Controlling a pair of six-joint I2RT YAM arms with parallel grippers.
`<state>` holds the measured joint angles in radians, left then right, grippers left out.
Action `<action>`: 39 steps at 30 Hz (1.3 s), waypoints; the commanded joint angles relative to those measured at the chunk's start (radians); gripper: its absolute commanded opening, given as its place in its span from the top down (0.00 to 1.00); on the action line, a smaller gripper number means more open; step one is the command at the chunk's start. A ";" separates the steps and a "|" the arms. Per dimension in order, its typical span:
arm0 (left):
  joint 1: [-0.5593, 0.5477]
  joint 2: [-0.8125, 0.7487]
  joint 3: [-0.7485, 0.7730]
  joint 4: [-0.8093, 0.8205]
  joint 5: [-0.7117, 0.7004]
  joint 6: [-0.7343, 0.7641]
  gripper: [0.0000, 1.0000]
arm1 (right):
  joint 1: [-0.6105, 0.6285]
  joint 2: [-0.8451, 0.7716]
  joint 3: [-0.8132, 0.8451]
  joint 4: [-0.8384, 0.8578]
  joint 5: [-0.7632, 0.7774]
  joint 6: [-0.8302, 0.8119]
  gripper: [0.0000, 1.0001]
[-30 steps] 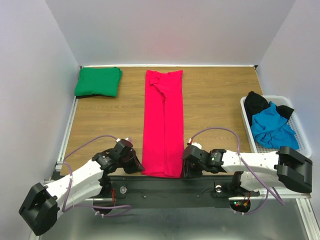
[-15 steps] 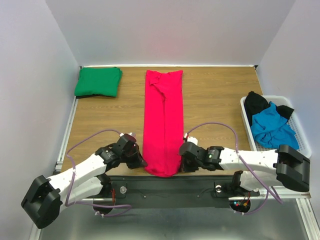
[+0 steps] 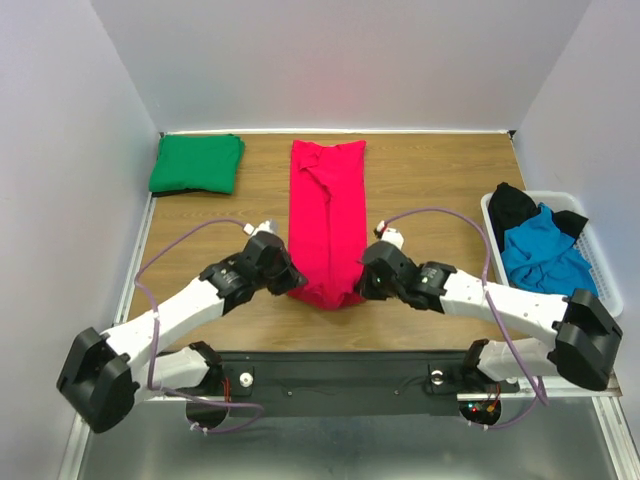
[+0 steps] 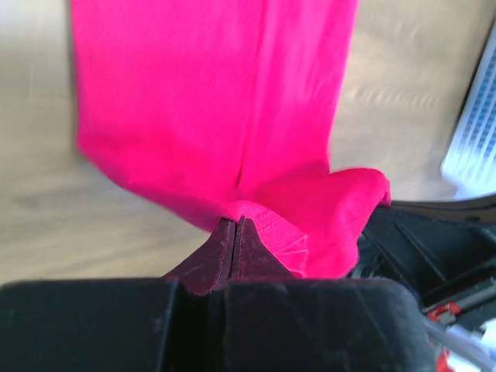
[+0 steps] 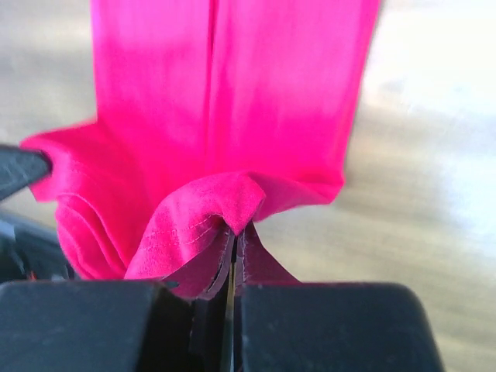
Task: Fold and stack the t-shirts
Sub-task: Fold the tshirt
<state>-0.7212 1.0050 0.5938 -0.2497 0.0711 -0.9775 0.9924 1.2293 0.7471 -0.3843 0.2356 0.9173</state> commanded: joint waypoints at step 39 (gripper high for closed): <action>0.393 0.905 0.807 0.109 0.021 0.330 1.00 | -0.498 0.765 0.784 0.111 -0.068 -0.390 1.00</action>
<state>-0.3447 1.8843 1.3365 -0.1558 0.0860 -0.6823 0.5117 1.9728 1.4704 -0.3218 0.1864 0.5484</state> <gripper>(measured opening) 0.026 0.024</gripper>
